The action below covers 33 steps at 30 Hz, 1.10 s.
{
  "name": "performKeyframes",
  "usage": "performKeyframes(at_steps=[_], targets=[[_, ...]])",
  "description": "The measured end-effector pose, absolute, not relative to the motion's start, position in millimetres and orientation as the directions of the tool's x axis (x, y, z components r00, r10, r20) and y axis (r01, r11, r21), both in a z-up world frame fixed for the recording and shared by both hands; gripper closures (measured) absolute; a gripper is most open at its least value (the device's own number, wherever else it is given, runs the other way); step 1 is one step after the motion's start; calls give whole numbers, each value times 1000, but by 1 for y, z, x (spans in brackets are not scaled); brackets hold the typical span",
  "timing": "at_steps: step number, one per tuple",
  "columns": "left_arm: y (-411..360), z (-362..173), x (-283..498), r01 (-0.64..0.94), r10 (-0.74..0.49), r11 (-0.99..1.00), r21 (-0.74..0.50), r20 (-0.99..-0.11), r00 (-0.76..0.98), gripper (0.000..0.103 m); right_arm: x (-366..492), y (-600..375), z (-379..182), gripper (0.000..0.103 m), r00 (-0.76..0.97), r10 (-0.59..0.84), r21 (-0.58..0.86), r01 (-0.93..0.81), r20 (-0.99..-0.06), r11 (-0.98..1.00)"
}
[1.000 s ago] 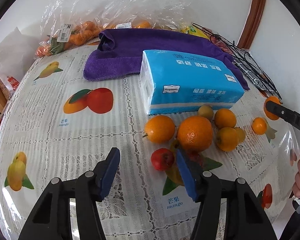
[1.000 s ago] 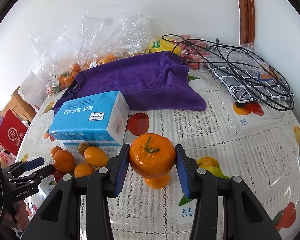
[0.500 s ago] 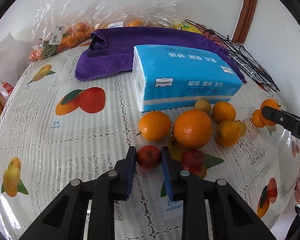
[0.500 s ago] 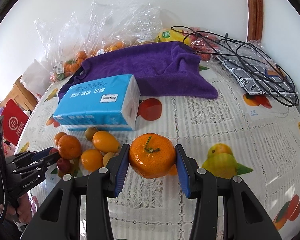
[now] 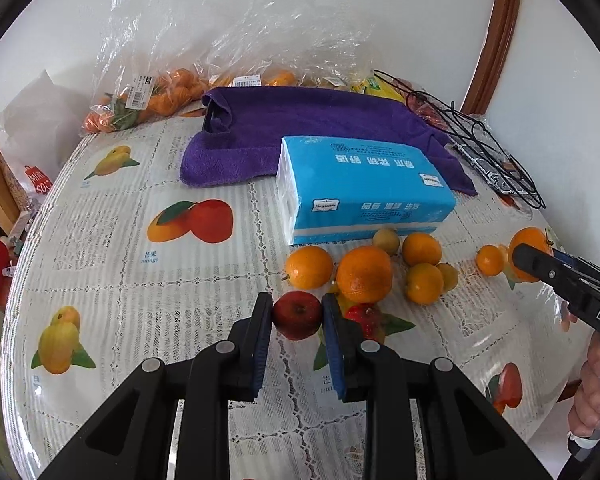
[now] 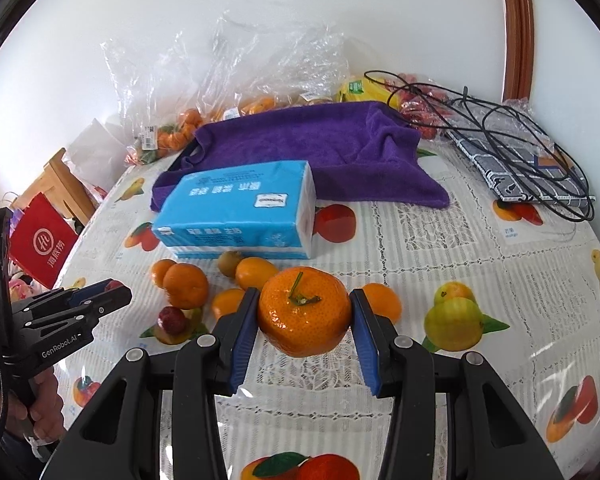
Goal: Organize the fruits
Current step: 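Grasp the small red apple with the left gripper while the right gripper lifts the tangerine, then carry both fruits onto the purple towel and open both grippers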
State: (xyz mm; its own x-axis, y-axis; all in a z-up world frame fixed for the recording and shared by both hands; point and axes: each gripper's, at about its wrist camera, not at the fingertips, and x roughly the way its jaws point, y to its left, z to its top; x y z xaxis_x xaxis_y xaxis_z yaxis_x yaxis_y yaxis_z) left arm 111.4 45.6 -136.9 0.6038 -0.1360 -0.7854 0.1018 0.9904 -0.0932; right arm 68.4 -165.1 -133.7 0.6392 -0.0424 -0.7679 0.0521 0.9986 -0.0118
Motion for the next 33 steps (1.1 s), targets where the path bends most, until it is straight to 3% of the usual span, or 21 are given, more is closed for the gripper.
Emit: performKeyframes(at_steps=[18,33], targets=[[21,-57,89,102,-131,991,-84,-708,694,79,46,-149,-69,58,723,-60,-65,20,-689,998],[25,-16,164,81,-103,995,-64,-683,723,79,131,-150,-28,58,767,-31,-57,-7,-641,998]])
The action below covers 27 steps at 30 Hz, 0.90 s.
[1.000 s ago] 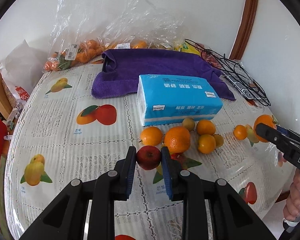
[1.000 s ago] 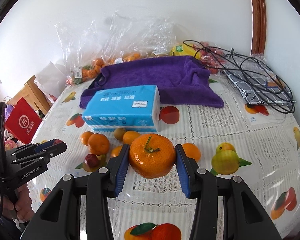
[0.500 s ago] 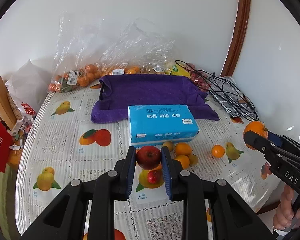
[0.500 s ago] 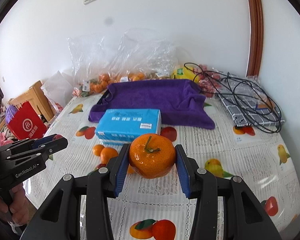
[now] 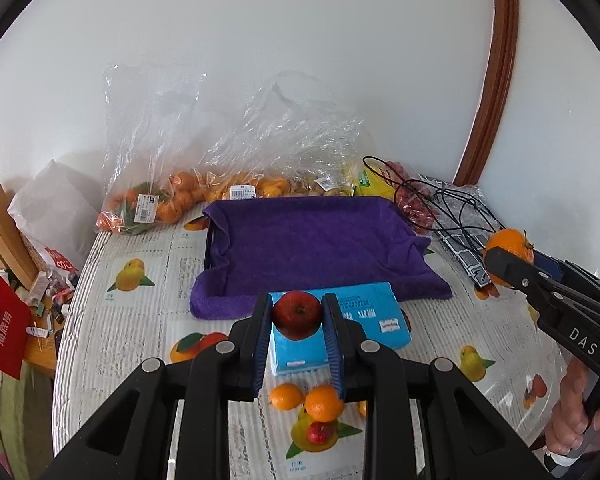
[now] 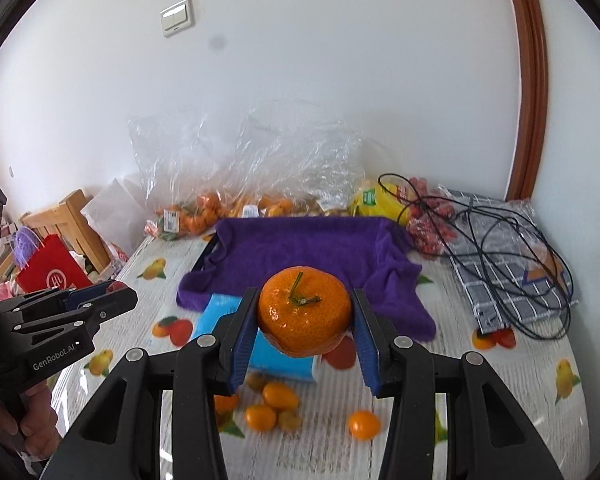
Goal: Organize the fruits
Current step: 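Carry both fruits onto the purple towel and open both grippers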
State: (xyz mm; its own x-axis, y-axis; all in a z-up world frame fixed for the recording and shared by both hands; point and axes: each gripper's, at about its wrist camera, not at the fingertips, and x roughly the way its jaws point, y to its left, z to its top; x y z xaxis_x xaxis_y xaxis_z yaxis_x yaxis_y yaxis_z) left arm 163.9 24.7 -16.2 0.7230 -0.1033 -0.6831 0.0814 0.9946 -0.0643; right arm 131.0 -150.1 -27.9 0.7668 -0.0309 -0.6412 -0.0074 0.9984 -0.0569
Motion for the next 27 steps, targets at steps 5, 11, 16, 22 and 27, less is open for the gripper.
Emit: performKeyframes(at_steps=[5,11,16,22,27], targets=[[27,-13,200,71,-91,996,-58,-687,721,79,171,-162,-29,58,765,-26,-43,-2,-644,999],[33,-22,243,57,-67,998,-37,-701,710,79,216,-185,-38,58,755,-35,-19,30,-655,999],[36,-39,277,52,-68,998,-45,-721,689,79,252,-198,-56,58,733,-55,-36,42,-678,998],[36,-68,319,53,-74,997,-53,-757,649,79,292,-210,-81,58,701,-51,-25,48,-711,999],[35,-90,349,52,-83,997,-64,-783,617,79,324,-218,-105,58,667,-43,-10,53,-744,999]])
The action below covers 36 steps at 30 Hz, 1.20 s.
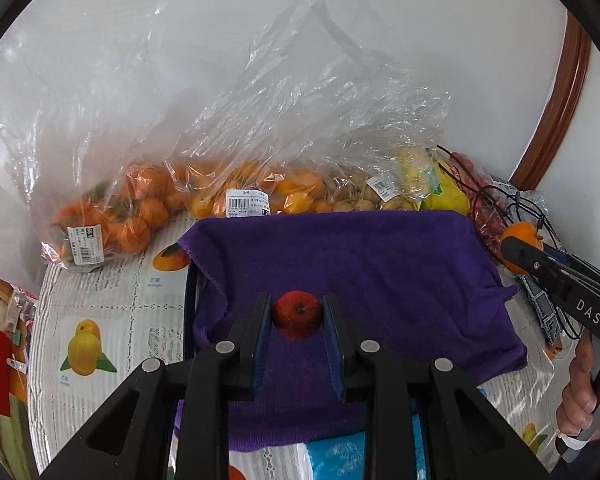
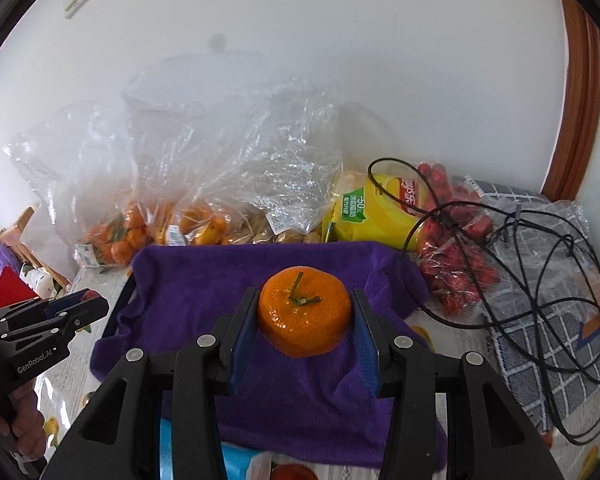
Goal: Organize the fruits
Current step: 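Carry both fruits onto the purple towel and open both grippers, then withdraw both grippers from the towel back toward the loose fruit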
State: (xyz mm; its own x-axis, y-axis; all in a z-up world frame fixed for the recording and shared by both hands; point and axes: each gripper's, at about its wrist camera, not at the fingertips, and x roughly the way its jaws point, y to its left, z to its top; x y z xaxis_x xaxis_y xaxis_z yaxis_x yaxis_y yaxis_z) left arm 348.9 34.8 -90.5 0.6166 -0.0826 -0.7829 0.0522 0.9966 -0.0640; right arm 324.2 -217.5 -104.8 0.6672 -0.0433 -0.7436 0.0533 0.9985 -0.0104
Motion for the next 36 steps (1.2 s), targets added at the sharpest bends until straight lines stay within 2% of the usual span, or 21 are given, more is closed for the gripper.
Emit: performKeyframes(at_steps=[17,27,29,32,36], targets=[[32,-154,394,50,-101,995,-88,-852,514,79,362,-235,-180,58,513,-45,-22,52,-857,998],[30,-166,396,59,-114,993,-98,-860,497,79,361,-232,-177,56,521,-47,-30,40,-852,999],[30,-165,396,53,-106,994,-92,-862,495,75,358,-232,-170,56,529,-48,-27,47,-847,999],[33,-161,389,58,-112,994,-96,-860,497,66,349,-231,-158,46,554,-58,-33,55,-830,998],[34,-149,376,56,-100,995,-83,-853,512,58,329,-229,-142,46,588,-100,-62,85,-803,994]])
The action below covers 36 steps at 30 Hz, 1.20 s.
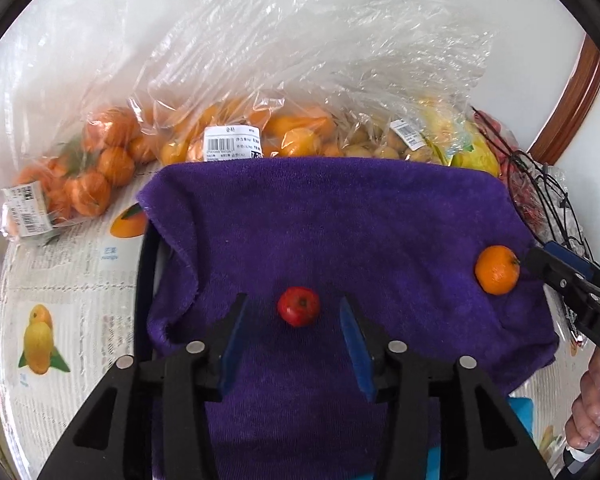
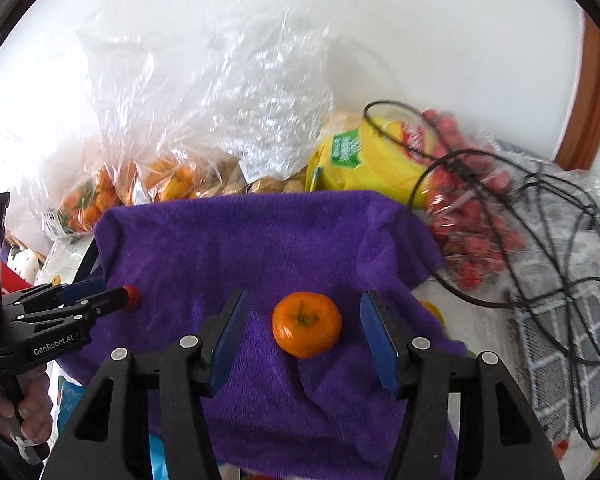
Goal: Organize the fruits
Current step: 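Withdraw both grippers from the towel back toward the loose fruit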
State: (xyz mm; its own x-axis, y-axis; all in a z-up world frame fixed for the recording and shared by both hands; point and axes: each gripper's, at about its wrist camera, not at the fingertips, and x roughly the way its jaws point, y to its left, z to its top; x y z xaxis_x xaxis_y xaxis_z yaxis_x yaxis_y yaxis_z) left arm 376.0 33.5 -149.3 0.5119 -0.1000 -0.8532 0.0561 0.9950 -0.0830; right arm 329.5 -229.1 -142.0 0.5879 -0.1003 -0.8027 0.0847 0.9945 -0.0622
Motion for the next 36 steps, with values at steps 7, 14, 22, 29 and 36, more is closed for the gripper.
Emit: performKeyframes(at_steps=[7,14,22,29,36], targets=[[39,-118,334,46,-67,998,-50,-828,557,52,281,-223,-116,46,621,-129,-100,82,-773,992],[47,-85,270,22,-56,998,-54,-783,620,52,214,-216,-94,46,647,-197,-138,141,-737,980],[44,-79,211,28,-65,998,-61,-761,645,46,135,-216,-111,46,622,-164,-113,121,-766,986],[42,-104,170,20,-59,998,-60,-773,632,43,103,-208,-153,59,587,-121,-99,70,-801,993],[57,-121,148,-20,-25,999,-47,-790,613,43,100,-206,-182,59,572,-128,-120,52,-810,991]])
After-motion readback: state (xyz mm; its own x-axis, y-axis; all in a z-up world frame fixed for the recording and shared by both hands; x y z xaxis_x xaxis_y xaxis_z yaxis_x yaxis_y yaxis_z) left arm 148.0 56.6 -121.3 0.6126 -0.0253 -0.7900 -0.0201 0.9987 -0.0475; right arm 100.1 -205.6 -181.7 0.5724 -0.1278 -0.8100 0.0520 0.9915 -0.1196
